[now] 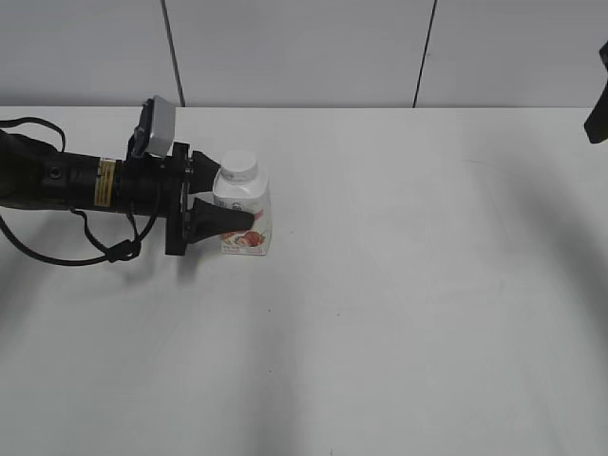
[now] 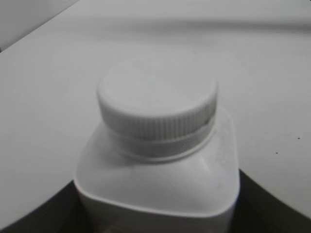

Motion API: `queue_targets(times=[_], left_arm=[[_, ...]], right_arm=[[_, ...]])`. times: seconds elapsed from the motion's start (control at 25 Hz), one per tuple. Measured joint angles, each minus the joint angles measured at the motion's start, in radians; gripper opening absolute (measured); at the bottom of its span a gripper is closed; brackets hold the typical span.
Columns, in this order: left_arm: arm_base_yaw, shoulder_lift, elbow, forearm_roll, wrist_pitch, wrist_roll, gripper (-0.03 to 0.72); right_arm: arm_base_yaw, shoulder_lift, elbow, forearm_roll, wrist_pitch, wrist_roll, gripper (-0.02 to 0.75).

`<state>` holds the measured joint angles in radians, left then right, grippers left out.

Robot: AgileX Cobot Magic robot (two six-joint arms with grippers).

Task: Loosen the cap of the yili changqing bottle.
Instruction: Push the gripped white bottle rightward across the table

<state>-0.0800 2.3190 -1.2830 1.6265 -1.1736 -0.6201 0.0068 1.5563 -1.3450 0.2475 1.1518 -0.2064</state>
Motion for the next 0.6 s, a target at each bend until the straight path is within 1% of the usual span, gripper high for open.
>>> queue_targets(times=[0.12, 0.24, 0.32, 0.44, 0.6], left_arm=[[-0.003, 0.000, 0.000, 0.000, 0.000, -0.031, 0.439], [-0.018, 0.000, 0.000, 0.006, -0.001, -0.051, 0.439], [-0.031, 0.000, 0.000, 0.012, -0.002, -0.052, 0.439], [-0.044, 0.000, 0.000, 0.018, -0.005, -0.054, 0.439], [-0.059, 0.000, 0.000, 0.026, -0.008, -0.056, 0.436]], right_arm=[[0.002, 0.108, -0.105, -0.040, 0.050, -0.002, 0.408], [0.017, 0.183, -0.186, -0.111, 0.055, -0.002, 0.406], [0.037, 0.224, -0.239, -0.134, 0.057, -0.002, 0.406], [0.091, 0.263, -0.287, -0.139, 0.057, 0.004, 0.406], [0.203, 0.294, -0.332, -0.131, 0.058, 0.016, 0.406]])
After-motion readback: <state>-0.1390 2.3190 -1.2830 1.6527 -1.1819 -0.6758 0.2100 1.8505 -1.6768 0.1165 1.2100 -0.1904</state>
